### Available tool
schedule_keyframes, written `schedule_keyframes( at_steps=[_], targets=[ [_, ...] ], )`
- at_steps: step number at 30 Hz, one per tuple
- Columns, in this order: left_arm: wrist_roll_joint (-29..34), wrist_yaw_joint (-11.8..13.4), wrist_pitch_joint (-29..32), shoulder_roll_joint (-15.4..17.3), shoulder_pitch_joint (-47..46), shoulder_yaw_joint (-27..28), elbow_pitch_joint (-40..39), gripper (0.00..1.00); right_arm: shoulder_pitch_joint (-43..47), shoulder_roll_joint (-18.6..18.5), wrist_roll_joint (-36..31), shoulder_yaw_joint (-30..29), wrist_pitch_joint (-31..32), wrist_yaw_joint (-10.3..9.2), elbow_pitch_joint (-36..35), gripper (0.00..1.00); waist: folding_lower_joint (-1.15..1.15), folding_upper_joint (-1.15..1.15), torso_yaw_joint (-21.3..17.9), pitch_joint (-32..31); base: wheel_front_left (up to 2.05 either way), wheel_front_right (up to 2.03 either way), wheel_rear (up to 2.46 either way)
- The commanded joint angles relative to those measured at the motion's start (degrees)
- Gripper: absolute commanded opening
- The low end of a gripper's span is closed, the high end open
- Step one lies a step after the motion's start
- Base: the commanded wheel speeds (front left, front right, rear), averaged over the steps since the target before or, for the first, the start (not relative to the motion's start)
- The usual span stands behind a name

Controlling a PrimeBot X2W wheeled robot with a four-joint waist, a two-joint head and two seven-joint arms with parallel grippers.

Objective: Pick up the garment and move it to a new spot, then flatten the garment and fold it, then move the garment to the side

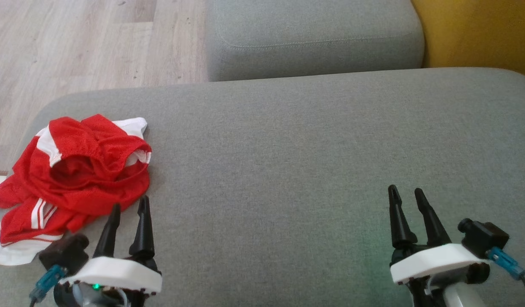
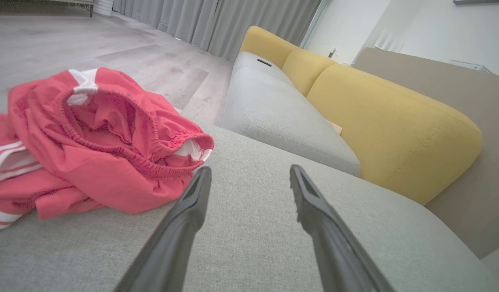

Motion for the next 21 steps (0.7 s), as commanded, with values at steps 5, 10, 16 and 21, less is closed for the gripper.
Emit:
schedule_keyframes(
  at_steps=[5, 10, 16, 21],
  targets=[
    [4.9, 0.2, -1.8, 1.0, -1.9, 0.5, -3.1, 1.00, -3.0, -0.4, -4.7, 2.1, -1.6, 0.34, -1.9, 1.00, 0.00, 0.00, 0.1, -0.2, 0.00, 0.00, 0.00],
    [8.3, 0.2, -2.6, 1.0, -1.7, 0.1, -4.0, 1.00, -2.9, -0.5, -7.6, 2.1, -2.4, 0.36, -1.6, 1.00, 0.00, 0.00, 0.2, -0.5, 0.00, 0.00, 0.00],
    [12.7, 0.2, -3.6, 1.1, -1.3, -0.3, -4.7, 1.00, -3.0, -0.5, -11.2, 2.0, -3.5, 0.38, -1.3, 1.00, 0.00, 0.00, 0.2, -0.7, 0.00, 0.00, 0.00],
    [16.2, 0.0, -4.4, 1.2, -1.0, -0.4, -4.7, 1.00, -3.0, -0.5, -14.2, 1.1, -4.3, 0.40, -0.7, 1.00, 0.00, 0.00, 0.2, -0.9, 0.00, 0.00, 0.00]
  ],
)
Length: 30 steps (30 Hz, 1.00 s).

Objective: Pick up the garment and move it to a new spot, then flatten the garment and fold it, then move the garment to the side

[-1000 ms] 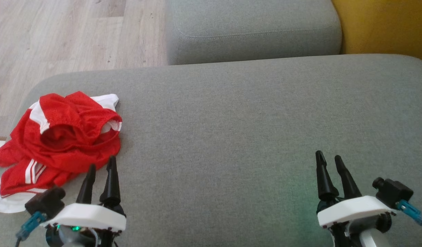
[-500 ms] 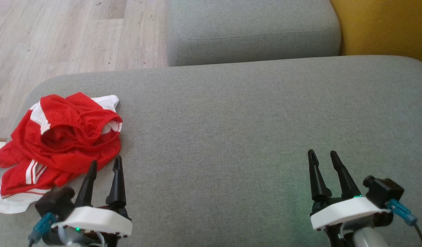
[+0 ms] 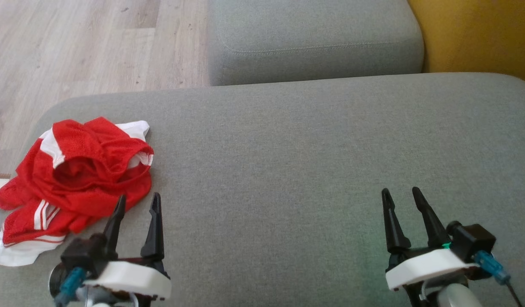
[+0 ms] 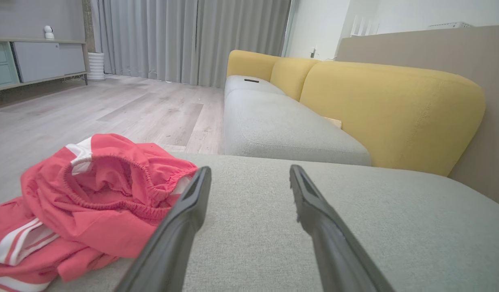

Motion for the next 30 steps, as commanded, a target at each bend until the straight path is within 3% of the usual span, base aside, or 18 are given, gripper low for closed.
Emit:
schedule_keyframes(
  at_steps=[1, 15, 30],
  targets=[
    [2.1, -0.1, -1.1, 0.7, -1.6, 1.4, -2.2, 1.00, -3.0, -0.4, -2.0, 1.0, -0.9, 0.40, -1.5, 1.00, 0.00, 0.00, 0.0, 0.0, 0.00, 0.00, 0.00],
    [10.8, -0.8, -3.2, 0.6, -1.3, 1.4, -2.4, 1.00, -3.3, -0.5, -11.6, 1.8, -3.1, 0.45, -1.2, 1.00, 0.00, 0.00, 0.3, 0.0, 0.00, 0.00, 0.00],
    [10.6, -2.3, -3.2, 0.1, -1.4, 2.6, -0.4, 1.00, -3.4, -0.5, -11.1, 1.4, -3.1, 0.45, -0.3, 1.00, 0.00, 0.00, 0.3, -0.2, 0.00, 0.00, 0.00]
  ],
)
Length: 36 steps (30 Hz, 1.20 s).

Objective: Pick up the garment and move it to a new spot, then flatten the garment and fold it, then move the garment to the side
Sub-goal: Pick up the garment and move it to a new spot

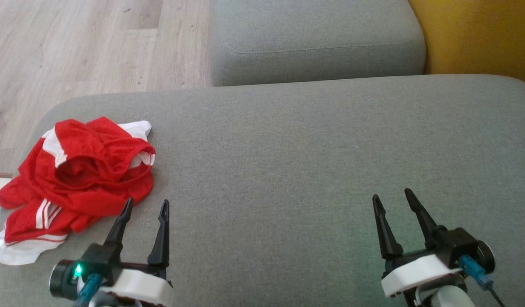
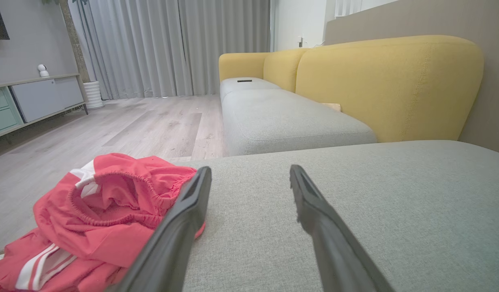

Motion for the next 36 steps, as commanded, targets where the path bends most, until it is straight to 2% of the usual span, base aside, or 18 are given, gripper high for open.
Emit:
schedule_keyframes(
  at_steps=[1, 6, 13, 21, 36],
  targets=[
    [0.3, -0.2, -0.7, 0.1, -2.1, 2.4, -1.7, 1.00, -3.4, -0.5, 0.1, 1.2, -0.6, 0.44, -1.6, 1.00, 0.00, 0.00, 0.0, 0.0, 0.00, 0.00, 0.00],
    [0.4, -0.3, -0.7, 0.0, -2.1, 2.6, -1.5, 1.00, -3.1, -0.5, 0.4, 1.4, -0.6, 0.44, -1.3, 1.00, 0.00, 0.00, 0.6, -0.2, 0.00, 0.00, 0.00],
    [0.5, -0.1, -0.7, -0.1, -2.0, 3.1, -1.0, 1.00, -2.3, -0.5, 1.0, 1.9, -0.6, 0.44, -0.9, 1.00, 0.00, 0.00, 3.3, -0.6, 0.00, 0.00, 0.00],
    [1.0, 1.3, -0.7, -0.2, -1.4, 4.1, -1.1, 1.00, -1.9, -0.5, 2.4, 2.9, -0.6, 0.44, -0.6, 1.00, 0.00, 0.00, 8.6, -1.1, 0.00, 0.00, 0.00],
    [1.5, 1.6, -0.7, 0.4, -0.7, 5.4, -1.5, 1.00, -1.5, -0.5, 3.2, 3.7, -0.6, 0.44, -0.5, 1.00, 0.00, 0.00, 19.3, -0.9, 0.00, 0.00, 0.00]
  ],
)
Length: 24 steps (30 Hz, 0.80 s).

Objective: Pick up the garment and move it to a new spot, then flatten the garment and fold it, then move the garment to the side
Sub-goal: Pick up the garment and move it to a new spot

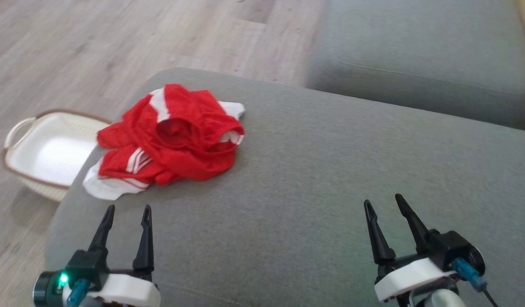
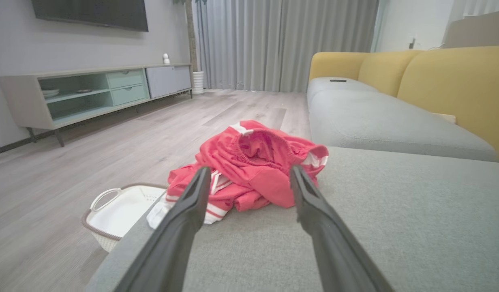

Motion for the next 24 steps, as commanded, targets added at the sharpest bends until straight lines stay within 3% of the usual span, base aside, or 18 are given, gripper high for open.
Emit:
schedule_keyframes(
  at_steps=[1, 10, 15, 21, 24],
  targets=[
    [0.4, 0.5, -0.7, 0.5, -1.9, 2.1, -2.1, 1.00, -1.7, -0.5, 0.5, 1.3, -0.6, 0.44, -1.6, 1.00, 0.00, 0.00, 1.4, 0.3, 0.00, 0.00, 0.00],
    [0.0, 0.8, -0.7, 0.5, -2.3, 2.7, -2.9, 1.00, -2.4, -0.5, -0.7, 0.8, -0.6, 0.44, -1.9, 1.00, 0.00, 0.00, 3.9, 3.3, 0.00, 0.00, 0.00],
    [-0.8, 1.3, -0.7, 0.2, -4.5, 3.0, -4.0, 1.00, -3.6, -0.5, -3.4, -0.6, -0.6, 0.44, -2.6, 1.00, 0.00, 0.00, 3.8, 8.6, 0.00, 0.00, 0.00],
    [-1.3, 1.3, -0.7, 0.0, -13.8, 4.5, -6.6, 1.00, -6.8, -0.8, -8.1, -2.4, -0.6, 0.44, -3.3, 1.00, 0.00, 0.00, 3.7, 16.7, 0.00, 0.00, 0.00],
    [-1.5, 0.0, -0.7, 0.7, -20.5, 5.2, -6.7, 1.00, -8.6, -2.2, -9.5, -3.0, -0.6, 0.44, -4.0, 1.00, 0.00, 0.00, 4.0, 20.5, 0.00, 0.00, 0.00]
  ],
)
